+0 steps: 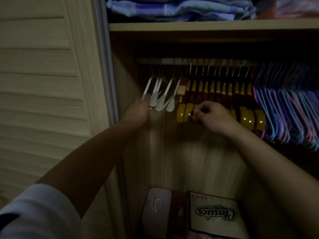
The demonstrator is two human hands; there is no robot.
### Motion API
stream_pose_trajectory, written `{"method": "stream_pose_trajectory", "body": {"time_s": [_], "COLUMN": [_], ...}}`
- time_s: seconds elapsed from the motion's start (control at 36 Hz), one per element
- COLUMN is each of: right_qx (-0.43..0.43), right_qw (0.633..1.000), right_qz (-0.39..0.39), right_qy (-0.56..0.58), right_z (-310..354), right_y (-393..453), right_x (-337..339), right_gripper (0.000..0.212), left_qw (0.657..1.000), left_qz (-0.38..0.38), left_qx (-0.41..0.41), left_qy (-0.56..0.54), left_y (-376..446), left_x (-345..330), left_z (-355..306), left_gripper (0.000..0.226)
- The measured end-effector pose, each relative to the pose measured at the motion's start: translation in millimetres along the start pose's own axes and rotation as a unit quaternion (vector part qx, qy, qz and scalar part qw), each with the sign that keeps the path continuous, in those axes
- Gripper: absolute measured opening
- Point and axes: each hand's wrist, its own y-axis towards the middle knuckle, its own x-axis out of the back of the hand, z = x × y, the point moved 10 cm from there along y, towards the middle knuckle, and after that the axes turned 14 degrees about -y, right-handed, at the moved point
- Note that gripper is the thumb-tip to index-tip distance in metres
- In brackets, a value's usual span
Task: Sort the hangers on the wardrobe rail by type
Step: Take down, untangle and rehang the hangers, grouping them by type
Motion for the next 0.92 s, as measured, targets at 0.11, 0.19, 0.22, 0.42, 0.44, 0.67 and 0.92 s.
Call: {"method": "stream_pose_trajectory", "body": {"time_s": [0.11, 0.19, 0.22, 0.42, 0.44, 0.67, 0.92], "right_qx": [0.005, 0.006, 0.006, 0.004, 0.005, 0.0, -0.005], "right_qw": [1.0, 1.0, 1.0, 1.0, 1.0, 0.998, 0.945], "right_qz": [-0.003, -0.004, -0.004, -0.009, -0.009, -0.058, -0.149], "right_qy": [-0.011, -0.008, -0.007, -0.007, -0.008, -0.034, -0.291], "right_z": [2, 2, 2, 0, 0, -5, -57], "right_y": [-1, -1, -1, -3, -3, -9, -26], "right_x": [1, 1, 1, 2, 3, 20, 60], "right_gripper": [0.009, 0.009, 0.009, 0.01, 0.01, 0.013, 0.038], "left_qw": [1.0, 0.999, 0.998, 0.977, 0.974, 0.97, 0.981], "left_qz": [0.018, 0.031, 0.036, 0.076, 0.068, -0.074, -0.005], "left_qx": [0.02, 0.029, 0.032, 0.114, 0.117, -0.032, -0.186], "left_qy": [0.002, -0.022, -0.038, -0.162, -0.184, -0.231, -0.061], "left_y": [-4, -5, -3, 16, 17, -11, -54], "left_x": [0, 0, -2, -16, -15, 25, -15], "left_z": [3, 4, 6, 18, 16, -56, -145], "left_gripper": [0.065, 0.065, 0.067, 0.075, 0.074, 0.05, 0.063]}}
